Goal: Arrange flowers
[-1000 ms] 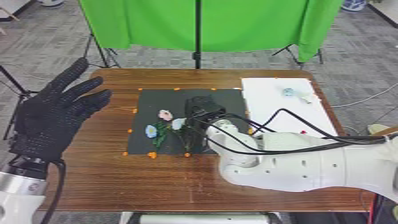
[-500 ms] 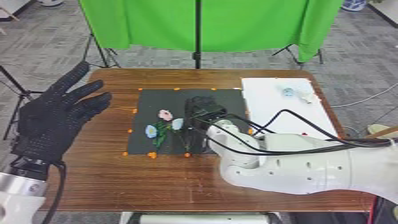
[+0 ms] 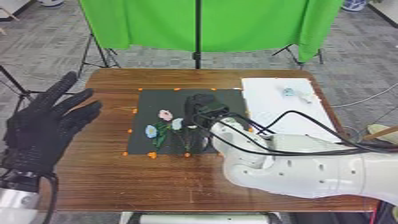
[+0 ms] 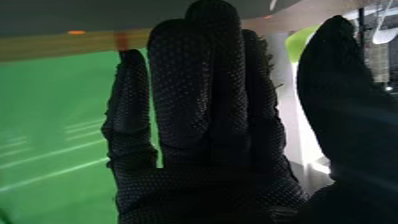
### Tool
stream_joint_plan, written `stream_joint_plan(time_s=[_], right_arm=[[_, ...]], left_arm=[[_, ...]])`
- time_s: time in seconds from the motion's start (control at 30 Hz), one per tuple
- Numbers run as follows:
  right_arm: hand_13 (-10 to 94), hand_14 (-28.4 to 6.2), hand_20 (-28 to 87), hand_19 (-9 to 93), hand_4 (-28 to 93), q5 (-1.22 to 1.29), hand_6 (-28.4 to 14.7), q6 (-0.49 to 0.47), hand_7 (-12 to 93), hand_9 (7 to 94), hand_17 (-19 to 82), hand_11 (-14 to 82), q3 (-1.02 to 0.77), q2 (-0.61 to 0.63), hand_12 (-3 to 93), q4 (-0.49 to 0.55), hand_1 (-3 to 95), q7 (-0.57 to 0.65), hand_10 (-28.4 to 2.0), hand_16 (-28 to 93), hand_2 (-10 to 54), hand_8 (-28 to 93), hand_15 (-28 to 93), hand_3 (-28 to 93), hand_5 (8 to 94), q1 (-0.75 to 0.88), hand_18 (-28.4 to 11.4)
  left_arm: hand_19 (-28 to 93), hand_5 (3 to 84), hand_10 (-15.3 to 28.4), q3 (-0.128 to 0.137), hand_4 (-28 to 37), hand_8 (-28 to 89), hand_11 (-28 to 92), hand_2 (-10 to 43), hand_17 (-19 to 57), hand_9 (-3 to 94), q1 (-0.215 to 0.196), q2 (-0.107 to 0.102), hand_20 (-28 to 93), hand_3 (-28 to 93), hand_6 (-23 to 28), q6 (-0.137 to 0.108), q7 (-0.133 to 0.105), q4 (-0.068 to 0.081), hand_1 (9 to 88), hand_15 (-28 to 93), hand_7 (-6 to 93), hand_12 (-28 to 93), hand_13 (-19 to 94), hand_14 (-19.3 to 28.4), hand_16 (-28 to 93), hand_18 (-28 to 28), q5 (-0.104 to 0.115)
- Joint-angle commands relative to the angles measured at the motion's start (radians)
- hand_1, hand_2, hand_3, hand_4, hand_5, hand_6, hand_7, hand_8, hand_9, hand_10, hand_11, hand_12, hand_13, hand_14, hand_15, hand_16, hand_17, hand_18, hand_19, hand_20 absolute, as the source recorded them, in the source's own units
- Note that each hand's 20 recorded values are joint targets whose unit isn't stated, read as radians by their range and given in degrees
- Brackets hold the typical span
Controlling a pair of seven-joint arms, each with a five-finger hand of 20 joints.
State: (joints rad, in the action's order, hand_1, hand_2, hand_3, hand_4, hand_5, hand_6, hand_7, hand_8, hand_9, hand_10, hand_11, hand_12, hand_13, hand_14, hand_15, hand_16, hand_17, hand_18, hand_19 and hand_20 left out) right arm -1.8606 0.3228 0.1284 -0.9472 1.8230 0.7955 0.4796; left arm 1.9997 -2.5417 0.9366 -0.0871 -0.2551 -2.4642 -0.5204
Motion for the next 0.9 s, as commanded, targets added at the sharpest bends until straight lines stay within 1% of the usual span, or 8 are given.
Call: stream_joint_plan(time_s=[0.03,0.17,0.27,0.47,0.5,0.63,0.7,0.9], right_arm=[[74,-6.9,27,78,-28,0.032,0.9,-0.051,16,81.2,25,26.9,-0.081,0.027,16.7,0.029,37.6,-0.018,-10.5,18,-9.5,-13,64,71,66.0,-0.061,-21.1],[72,-8.2,26,78,-28,0.045,0.1,-0.085,15,79.2,25,25.9,-0.132,0.068,16.4,0.03,36.3,0.009,-11.3,17,-9.5,-12,63,72,63.7,-0.059,-21.6],[72,-9.0,26,78,-28,0.061,-0.5,-0.102,14,77.1,26,24.8,-0.16,0.114,15.9,0.021,35.5,0.048,-12.1,17,-9.5,-12,62,72,62.3,-0.051,-22.0],[71,-10.4,24,78,-28,0.087,-2.1,-0.073,13,74.1,28,22.6,-0.221,0.226,14.9,0.009,34.3,0.137,-14.5,15,-9.5,-12,61,72,58.6,0.004,-23.2],[72,-10.8,24,79,-28,0.091,-2.5,-0.074,13,74.2,29,22.4,-0.247,0.241,14.7,0.003,34.0,0.16,-14.6,15,-9.5,-11,61,72,58.1,0.028,-23.4],[76,-10.5,20,82,-27,0.073,-3.3,-0.077,12,76.8,32,21.4,-0.301,0.29,14.3,-0.028,33.7,0.231,-15.6,15,-9.5,-11,59,71,57.8,0.077,-24.3],[77,-10.4,16,84,-26,0.081,-3.8,-0.062,11,77.8,33,21.3,-0.317,0.31,14.6,-0.052,33.8,0.255,-15.7,15,-9.5,-11,59,70,57.7,0.09,-24.8],[79,-10.2,13,85,-27,0.105,-4.0,-0.085,10,78.6,34,21.3,-0.36,0.342,14.6,-0.135,33.5,0.298,-15.8,16,-9.5,-11,58,71,51.3,0.113,-24.9]], left_arm=[[53,26.2,17.9,0.003,-28.2,-11,20,6.8,-10.5,24.0,-0.069,0.029,34,75,4.8,-0.051,-0.06,0.007,20.9,48,15.8,12,17,26.8,-7,24.4,0.032],[53,26.2,17.9,-0.001,-28.2,-11,20,6.8,-10.5,24.0,-0.054,0.028,34,75,4.7,-0.047,-0.053,0.016,20.6,47,15.9,12,17,26.8,-7,24.4,0.034],[53,26.2,17.9,-0.018,-28.3,-11,20,6.9,-10.5,24.0,-0.044,0.023,34,75,4.7,-0.054,-0.048,0.019,20.5,47,15.8,12,17,26.7,-7,24.4,0.035],[53,26.1,17.8,-0.03,-28.3,-11,20,6.9,-10.5,24.0,-0.05,0.019,34,75,4.7,-0.056,-0.045,0.021,20.5,47,15.8,12,17,26.7,-7,24.3,0.035],[53,26.1,17.8,-0.033,-28.3,-11,20,6.9,-10.5,23.9,-0.041,0.021,34,75,4.7,-0.055,-0.033,0.023,20.5,47,15.7,12,17,26.7,-7,24.3,0.034],[53,26.1,17.8,-0.037,-28.3,-11,20,6.9,-10.5,23.9,-0.039,0.025,34,75,4.6,-0.058,-0.025,0.02,20.6,47,15.7,12,17,26.7,-7,24.3,0.031],[53,26.1,17.9,-0.037,-28.3,-11,20,7.0,-10.5,23.9,-0.033,0.024,34,75,4.6,-0.048,-0.017,0.023,20.6,47,15.8,12,17,26.7,-7,24.3,0.03],[53,26.1,17.9,-0.039,-28.3,-11,20,7.1,-10.5,23.9,-0.029,0.018,34,75,4.7,-0.049,-0.02,0.022,20.7,47,15.8,12,17,26.8,-7,24.3,0.026]])
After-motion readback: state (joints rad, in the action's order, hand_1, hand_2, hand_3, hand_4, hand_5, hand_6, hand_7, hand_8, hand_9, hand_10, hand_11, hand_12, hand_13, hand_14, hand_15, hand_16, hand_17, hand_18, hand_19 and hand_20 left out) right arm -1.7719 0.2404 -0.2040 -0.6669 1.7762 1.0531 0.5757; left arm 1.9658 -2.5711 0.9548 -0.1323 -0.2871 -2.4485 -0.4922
